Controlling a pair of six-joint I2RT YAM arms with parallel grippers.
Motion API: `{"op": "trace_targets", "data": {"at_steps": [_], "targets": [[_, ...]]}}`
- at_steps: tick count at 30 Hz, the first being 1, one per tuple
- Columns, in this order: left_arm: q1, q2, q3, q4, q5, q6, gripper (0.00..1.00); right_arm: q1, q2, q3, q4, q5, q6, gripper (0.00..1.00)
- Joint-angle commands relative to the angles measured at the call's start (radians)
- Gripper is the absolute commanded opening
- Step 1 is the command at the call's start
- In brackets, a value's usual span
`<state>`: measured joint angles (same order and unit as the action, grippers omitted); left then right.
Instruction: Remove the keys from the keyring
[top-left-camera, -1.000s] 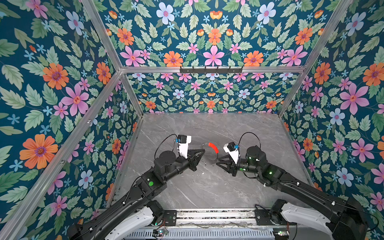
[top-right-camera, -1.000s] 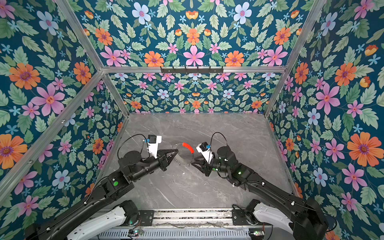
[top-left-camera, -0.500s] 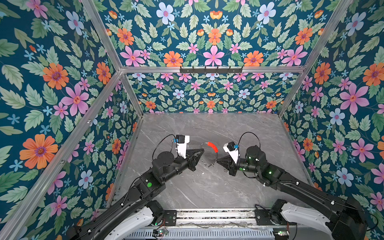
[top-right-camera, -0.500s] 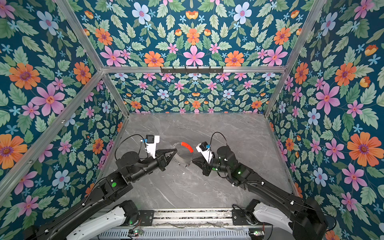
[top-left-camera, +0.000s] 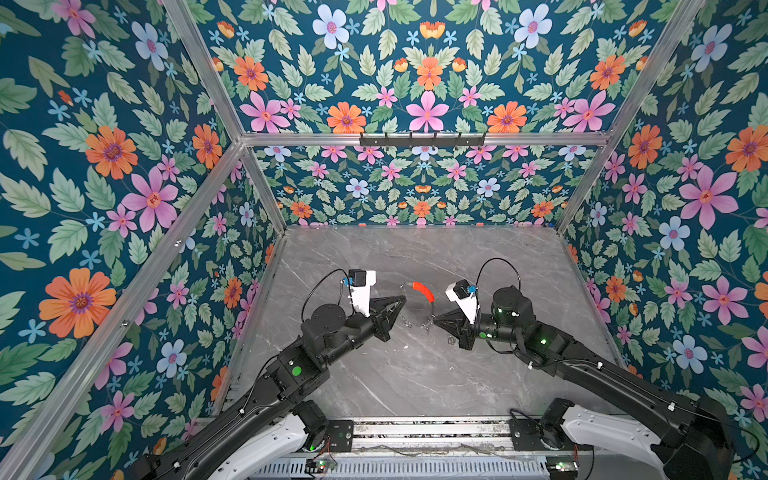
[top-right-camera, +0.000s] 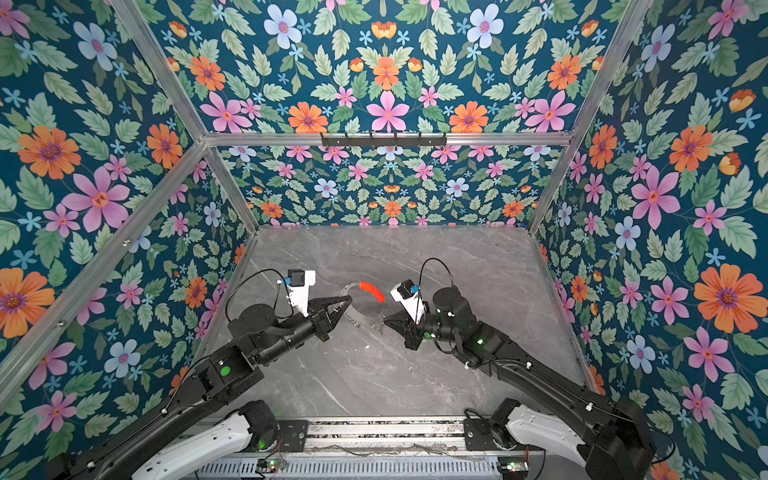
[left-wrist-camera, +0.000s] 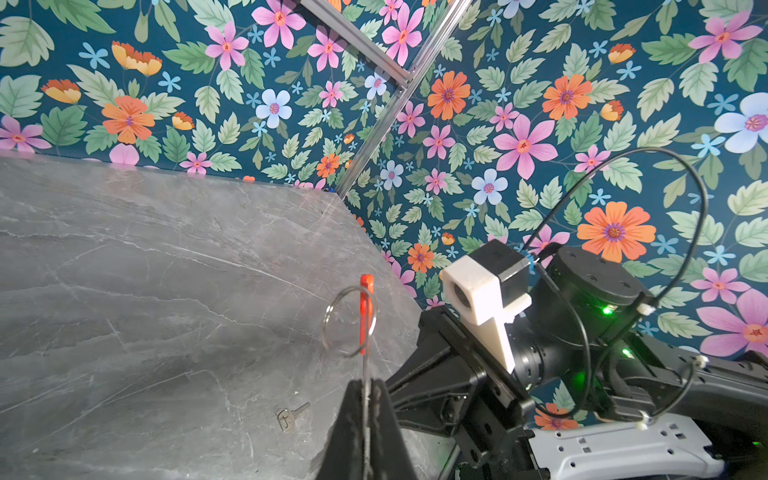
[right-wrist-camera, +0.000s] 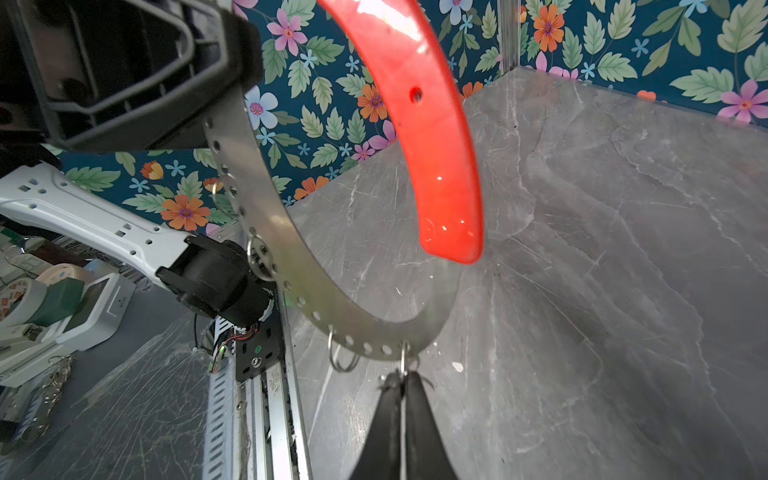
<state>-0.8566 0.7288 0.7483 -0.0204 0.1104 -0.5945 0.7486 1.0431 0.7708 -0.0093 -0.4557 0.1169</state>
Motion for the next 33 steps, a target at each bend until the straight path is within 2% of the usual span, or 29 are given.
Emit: {"op": "trace_targets", "data": {"at_steps": [1, 5, 13, 15, 19, 22, 27, 33], "targets": [[0.001, -0.002, -0.002, -0.036, -0.035, 0.029, 0.05, 0.001, 0.001, 0.046, -0.117, -0.016, -0.013, 0.0], [0.002, -0.002, -0.033, -0.05, -0.055, 0.044, 0.15, 0.001, -0.008, 0.075, -0.19, -0.042, -0.018, 0.0], [0.002, 0.019, -0.091, -0.038, -0.044, 0.046, 0.23, 0.0, 0.038, 0.107, -0.215, -0.079, -0.021, 0.0], [0.002, 0.03, -0.097, -0.044, -0.04, 0.044, 0.29, 0.001, 0.055, 0.109, -0.205, -0.087, -0.017, 0.0], [0.004, 0.034, -0.105, -0.075, -0.041, 0.048, 0.52, 0.001, 0.082, 0.126, -0.209, -0.092, -0.017, 0.0], [0.005, 0.032, -0.106, -0.095, -0.042, 0.053, 0.63, 0.001, 0.096, 0.138, -0.215, -0.096, -0.022, 0.0], [0.007, 0.033, -0.089, -0.131, -0.028, 0.083, 0.7, 0.001, 0.107, 0.147, -0.221, -0.099, -0.025, 0.0], [0.007, 0.067, -0.025, -0.226, -0.082, 0.091, 0.71, 0.001, 0.108, 0.169, -0.254, -0.083, -0.032, 0.0]]}}
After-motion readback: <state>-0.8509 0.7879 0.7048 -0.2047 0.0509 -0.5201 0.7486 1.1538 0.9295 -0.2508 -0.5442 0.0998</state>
